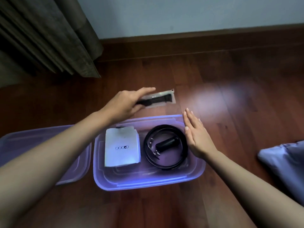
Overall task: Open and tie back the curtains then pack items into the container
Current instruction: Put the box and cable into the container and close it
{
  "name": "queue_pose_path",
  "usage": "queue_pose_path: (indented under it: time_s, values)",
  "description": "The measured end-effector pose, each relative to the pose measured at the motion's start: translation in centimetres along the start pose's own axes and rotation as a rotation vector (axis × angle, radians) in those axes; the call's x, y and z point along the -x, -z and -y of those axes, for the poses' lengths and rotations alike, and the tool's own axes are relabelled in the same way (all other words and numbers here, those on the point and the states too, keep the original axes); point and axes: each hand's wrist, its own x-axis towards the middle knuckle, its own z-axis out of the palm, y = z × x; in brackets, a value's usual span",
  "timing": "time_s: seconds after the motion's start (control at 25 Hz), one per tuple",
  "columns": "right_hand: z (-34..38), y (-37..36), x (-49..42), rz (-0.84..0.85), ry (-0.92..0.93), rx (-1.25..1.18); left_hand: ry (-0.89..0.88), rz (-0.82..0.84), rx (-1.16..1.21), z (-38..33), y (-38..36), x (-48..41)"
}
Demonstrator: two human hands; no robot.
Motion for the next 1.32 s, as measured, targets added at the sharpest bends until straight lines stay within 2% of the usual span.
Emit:
queue_pose_path:
  time_s: [0.08, 0.2, 0.36, 0.56, 0.8, 0.96, 1.16, 1.32]
  values:
    - [-0.1, 0.1, -0.1, -0.010, -0.002, 0.004, -0.116, 0.015, 0.141, -2.4, 1.1, 3.1]
    - [0.0, 0.1, 0.0, -0.005, -0.005, 0.005, -0.220, 0.168, 0.227, -4.8, -0.2, 9.0]
    - [0.1, 0.0, 0.1, -0.010, -0.010, 0.012, -0.262, 0.260, -0.097, -6.4, -4.7, 14.4]
    - [0.0, -0.1, 0.0, -0.011, -0.016, 0.012, -0.339, 0.151, -0.393, -6.8, -6.5, 14.4]
    - [0.0, -0.1, 0.0, -0.017, -0.012, 0.014, -0.437, 0.328, -0.413, -5.9, -5.8, 14.7]
    - [-0.1, -0.2, 0.1, -0.010, -0.006, 0.037, -0.490, 0.304, -0.434, -5.9, -5.9, 14.1]
    - [0.3, 0.1, 0.3, 0.003, -0.006, 0.137, -0.445, 0.215, -0.412, -5.9, -4.9, 14.2]
    - [2.5, 1.7, -0.5, -0.054, 0.029, 0.175, -0.199, 0.071, -0.325, -4.2, -1.0, 15.0]
